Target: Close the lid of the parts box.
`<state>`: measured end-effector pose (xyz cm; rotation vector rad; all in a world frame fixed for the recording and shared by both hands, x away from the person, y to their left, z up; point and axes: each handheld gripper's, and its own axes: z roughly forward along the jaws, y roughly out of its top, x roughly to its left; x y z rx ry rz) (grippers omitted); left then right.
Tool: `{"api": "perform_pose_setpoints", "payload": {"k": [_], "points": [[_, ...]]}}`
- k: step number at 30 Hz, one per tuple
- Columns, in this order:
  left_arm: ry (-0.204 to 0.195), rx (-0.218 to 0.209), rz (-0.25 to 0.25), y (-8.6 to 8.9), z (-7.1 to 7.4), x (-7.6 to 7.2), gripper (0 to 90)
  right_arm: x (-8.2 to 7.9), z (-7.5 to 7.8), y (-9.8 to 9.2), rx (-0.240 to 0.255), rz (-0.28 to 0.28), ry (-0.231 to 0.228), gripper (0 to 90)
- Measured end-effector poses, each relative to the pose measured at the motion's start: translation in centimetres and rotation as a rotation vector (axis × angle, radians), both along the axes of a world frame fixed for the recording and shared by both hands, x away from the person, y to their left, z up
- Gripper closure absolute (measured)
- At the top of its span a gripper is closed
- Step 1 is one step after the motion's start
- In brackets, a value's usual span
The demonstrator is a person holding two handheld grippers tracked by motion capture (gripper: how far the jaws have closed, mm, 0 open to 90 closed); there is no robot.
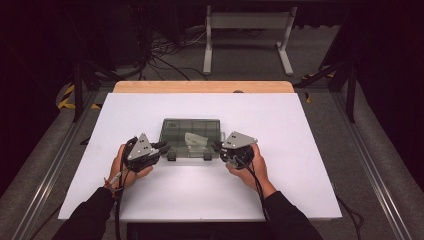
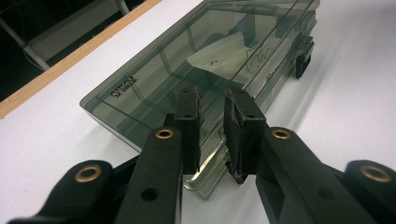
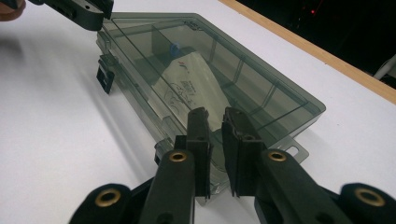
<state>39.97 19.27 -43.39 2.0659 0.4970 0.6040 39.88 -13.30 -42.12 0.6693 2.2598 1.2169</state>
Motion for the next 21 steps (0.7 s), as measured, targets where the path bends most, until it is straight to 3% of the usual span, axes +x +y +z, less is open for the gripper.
{"api": "perform_pose_setpoints", "payload": {"k": [9, 15, 21], "points": [[0.003, -0.02, -0.005, -0.02, -0.07, 0.0, 58.7, 0.05, -0.1, 0.09, -0.001, -0.001, -0.001, 70.1], [0.008, -0.031, -0.001, -0.04, -0.23, 0.04, 43.0, 0.2, -0.19, 0.07, 0.014, -0.002, 0.008, 56.6], [0.0, -0.038, 0.018, -0.13, -0.26, 0.01, 26.9, 0.3, -0.3, 0.21, 0.021, -0.023, -0.006, 36.2]]}}
